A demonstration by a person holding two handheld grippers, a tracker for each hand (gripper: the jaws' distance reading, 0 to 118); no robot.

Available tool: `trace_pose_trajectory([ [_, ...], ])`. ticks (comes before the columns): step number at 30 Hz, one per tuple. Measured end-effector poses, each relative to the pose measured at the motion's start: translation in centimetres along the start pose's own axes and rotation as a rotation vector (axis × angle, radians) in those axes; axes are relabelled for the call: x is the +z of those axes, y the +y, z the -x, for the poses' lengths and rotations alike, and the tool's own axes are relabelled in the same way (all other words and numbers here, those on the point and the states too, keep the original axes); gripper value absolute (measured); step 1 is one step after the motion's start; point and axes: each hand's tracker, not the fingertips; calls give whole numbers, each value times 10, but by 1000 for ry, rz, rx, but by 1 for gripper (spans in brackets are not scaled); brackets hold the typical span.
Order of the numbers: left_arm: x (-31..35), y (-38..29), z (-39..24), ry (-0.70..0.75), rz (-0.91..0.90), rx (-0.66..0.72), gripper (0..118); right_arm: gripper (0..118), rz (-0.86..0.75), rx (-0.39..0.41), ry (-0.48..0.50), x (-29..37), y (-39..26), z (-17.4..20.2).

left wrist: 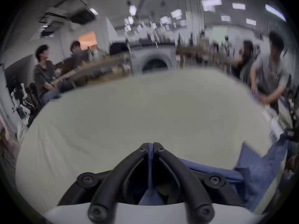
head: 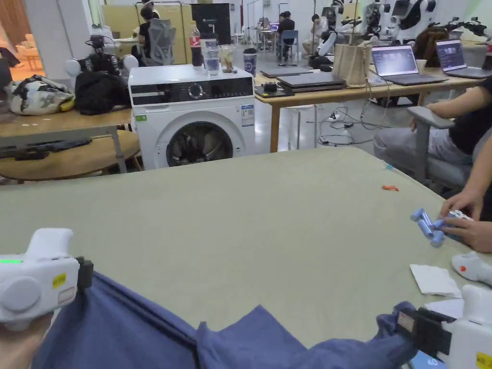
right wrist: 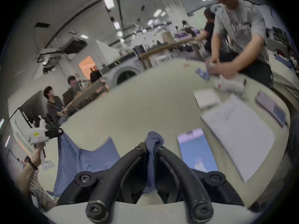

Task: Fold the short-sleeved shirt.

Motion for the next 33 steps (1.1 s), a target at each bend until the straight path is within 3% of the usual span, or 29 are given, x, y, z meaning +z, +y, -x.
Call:
trace_pose_trajectory([
  [3,89,38,45,63,-166,32,0,4,-84,91,44,13,33,22],
  [7,199,70,95,121,-389,119,0,4,-183,106,138,30,78,53],
  [10,248,84,106,161,-453,114,0,4,-204,127,209,24,119,84],
  [12,263,93,103,207,-482,114,0,4,-201,174,205,14,151,112],
  [16,261,120,112,244,-493,161,0,4,-183,274,160,-11,209,161],
  [22,223,173,125,301,-450,168,0,4,-188,295,110,-42,279,210],
  [25,198,202,131,306,-439,158,0,4,-204,340,58,-60,305,226],
  [29,172,220,138,249,-477,244,0,4,-213,327,63,-86,322,234],
  [33,139,234,149,263,-442,233,0,4,-199,356,33,-119,331,240],
])
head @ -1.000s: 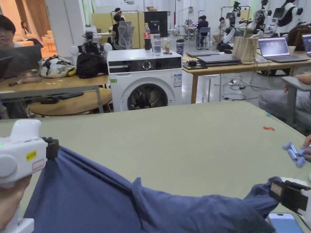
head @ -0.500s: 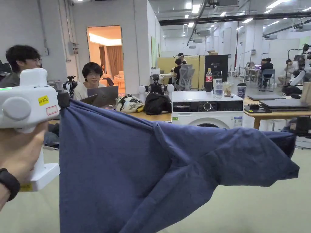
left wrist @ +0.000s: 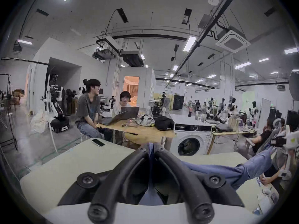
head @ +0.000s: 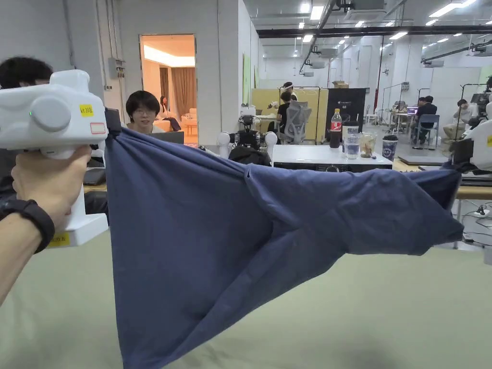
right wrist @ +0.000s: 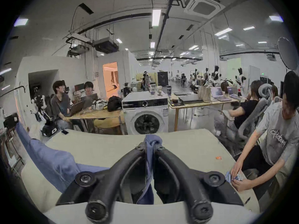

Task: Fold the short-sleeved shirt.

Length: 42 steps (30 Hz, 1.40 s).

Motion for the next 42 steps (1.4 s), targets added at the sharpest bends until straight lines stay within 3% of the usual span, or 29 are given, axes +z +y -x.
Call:
trace_pose_trajectory([
  [2,-7,-5,-3,-5,-29,11,0,4,-7,-28,-1,-15,2,0],
  [11,-61,-18,-8,28,-12,-69,0,4,-33,-11,-32,-69,17,2],
  [17,-69,-78,-3,8,84,-49,0,4,41,-18,-32,-96,-33,-3],
  [20,-34,-121,14,-111,121,43,0,3,22,-51,3,-72,-83,-13],
  [26,69,-205,41,-128,202,36,0,3,110,-52,25,12,-199,-40],
  [28,113,-238,48,-137,176,99,0,3,177,-143,34,43,-249,-55],
  [32,182,-304,65,-150,374,129,0,3,240,-287,12,111,-345,-76],
  [36,242,-358,74,-125,461,155,0,3,283,-291,-5,163,-402,-83],
  [42,283,-404,89,-95,569,213,0,3,328,-279,-3,191,-436,-88],
])
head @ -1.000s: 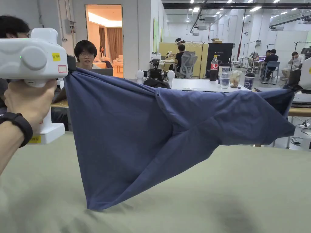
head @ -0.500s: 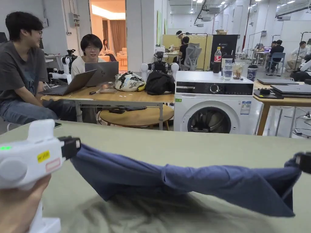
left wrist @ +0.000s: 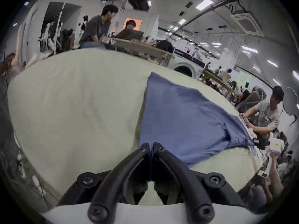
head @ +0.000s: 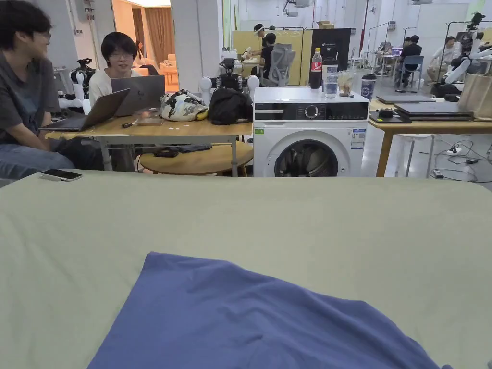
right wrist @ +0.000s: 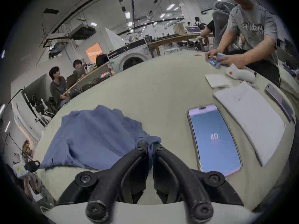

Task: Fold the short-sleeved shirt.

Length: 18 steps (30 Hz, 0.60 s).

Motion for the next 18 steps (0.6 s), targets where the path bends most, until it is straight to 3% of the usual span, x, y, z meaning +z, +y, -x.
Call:
trace_pose_trajectory([
  [5,0,-4,7,-23,-37,60,1,7,-3,35,14,-1,-9,-4],
  [8,4,7,-5,21,-80,-24,54,77,-26,73,15,5,-6,1],
  [9,7,12,-10,16,-111,-66,74,86,-38,90,25,8,-3,3],
  [11,16,24,-25,4,-170,-127,84,86,-90,118,35,17,4,9],
  [18,33,53,-78,-14,-385,-293,84,86,-230,203,137,48,21,61],
])
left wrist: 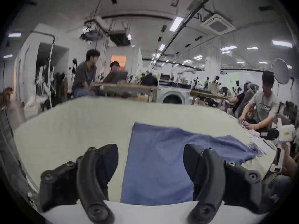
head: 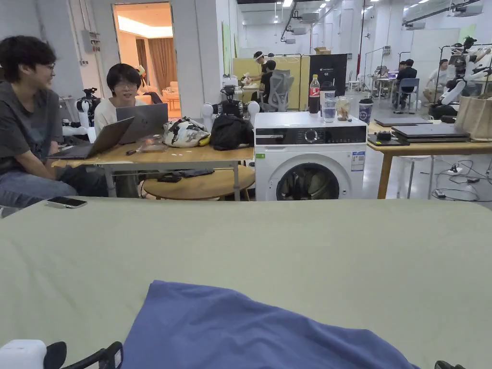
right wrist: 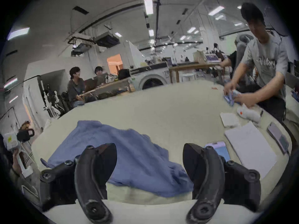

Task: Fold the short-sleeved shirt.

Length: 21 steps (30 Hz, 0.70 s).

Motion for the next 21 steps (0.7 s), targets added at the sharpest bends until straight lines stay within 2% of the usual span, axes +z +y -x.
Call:
trace_pose_trajectory([
  [2,1,5,-12,1,-21,-36,84,85,-4,18,10,3,1,13],
  [4,3,6,-22,-30,-26,-71,84,66,7,27,34,3,2,22],
  [6,6,5,-30,-39,-28,-98,84,61,8,38,47,3,-2,26],
  [7,7,4,-33,-57,-22,-106,82,52,10,42,47,3,-4,29],
  [8,9,4,-34,-82,-16,-110,75,36,16,43,49,3,-6,30],
  [9,10,3,-34,-117,-5,-108,49,13,25,38,52,2,-8,31],
  [10,10,2,-34,-135,-5,-103,21,5,32,33,46,1,-12,30],
  [11,9,0,-38,-120,24,-96,0,0,38,28,42,1,-14,30],
  [14,9,-5,-37,-80,23,-103,0,0,57,14,51,0,-18,29],
  [18,6,-2,-20,-88,42,45,0,0,62,9,47,3,-20,26],
  [21,5,-3,-9,-68,49,56,0,0,59,-3,48,3,-19,21],
])
